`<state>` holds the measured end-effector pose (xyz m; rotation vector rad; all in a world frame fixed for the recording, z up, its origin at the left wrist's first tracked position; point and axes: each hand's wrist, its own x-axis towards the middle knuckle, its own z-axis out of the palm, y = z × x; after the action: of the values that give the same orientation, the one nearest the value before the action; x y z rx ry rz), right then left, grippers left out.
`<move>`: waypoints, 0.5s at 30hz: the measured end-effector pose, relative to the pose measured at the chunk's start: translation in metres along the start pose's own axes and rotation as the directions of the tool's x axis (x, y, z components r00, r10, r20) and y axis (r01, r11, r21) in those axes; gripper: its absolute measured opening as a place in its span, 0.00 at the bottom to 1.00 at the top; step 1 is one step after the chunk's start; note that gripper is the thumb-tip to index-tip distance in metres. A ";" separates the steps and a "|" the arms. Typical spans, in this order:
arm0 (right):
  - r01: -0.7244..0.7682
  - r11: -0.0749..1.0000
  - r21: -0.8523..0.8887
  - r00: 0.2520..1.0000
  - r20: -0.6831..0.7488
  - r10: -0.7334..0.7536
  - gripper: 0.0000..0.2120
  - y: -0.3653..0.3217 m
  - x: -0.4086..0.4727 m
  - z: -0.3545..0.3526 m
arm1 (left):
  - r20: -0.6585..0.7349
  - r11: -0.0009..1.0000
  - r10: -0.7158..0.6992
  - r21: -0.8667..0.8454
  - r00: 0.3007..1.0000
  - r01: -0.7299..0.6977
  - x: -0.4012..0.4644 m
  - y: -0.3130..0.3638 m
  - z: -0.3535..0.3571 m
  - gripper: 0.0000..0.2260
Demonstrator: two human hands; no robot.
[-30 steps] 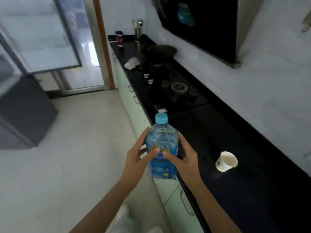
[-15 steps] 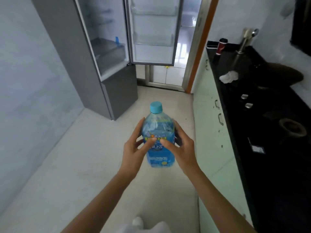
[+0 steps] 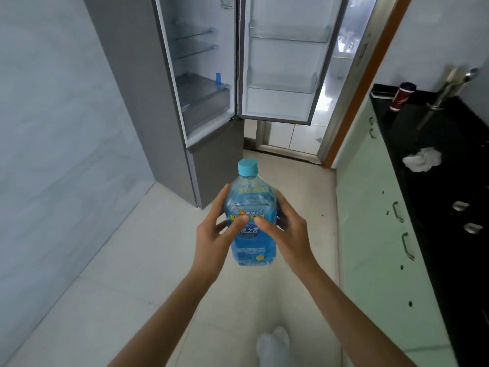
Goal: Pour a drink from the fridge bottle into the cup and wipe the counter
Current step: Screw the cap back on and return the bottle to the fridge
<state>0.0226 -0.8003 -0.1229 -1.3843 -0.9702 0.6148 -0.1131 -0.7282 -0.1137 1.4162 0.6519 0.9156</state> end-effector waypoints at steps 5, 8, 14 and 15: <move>0.028 1.000 -0.009 0.999 0.023 -0.028 0.24 0.018 0.084 -0.023 | -0.024 1.000 0.013 0.007 1.000 -0.012 0.080 -0.010 0.023 0.26; 0.077 0.997 -0.008 0.995 0.057 -0.077 0.25 0.021 0.143 -0.043 | -0.057 0.999 0.036 0.017 0.998 -0.035 0.134 -0.010 0.041 0.28; 0.166 0.986 0.002 0.979 0.117 -0.165 0.26 0.022 0.265 -0.075 | -0.100 0.996 0.083 0.035 0.991 -0.080 0.245 -0.003 0.071 0.30; 0.166 0.986 0.002 0.978 0.130 -0.165 0.25 0.023 0.283 -0.079 | -0.106 0.996 0.086 0.034 0.991 -0.083 0.263 -0.003 0.075 0.30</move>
<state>0.2350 -0.6001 -0.0818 -1.2675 -1.1809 0.5806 0.0873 -0.5471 -0.0745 1.4379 0.6923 1.0584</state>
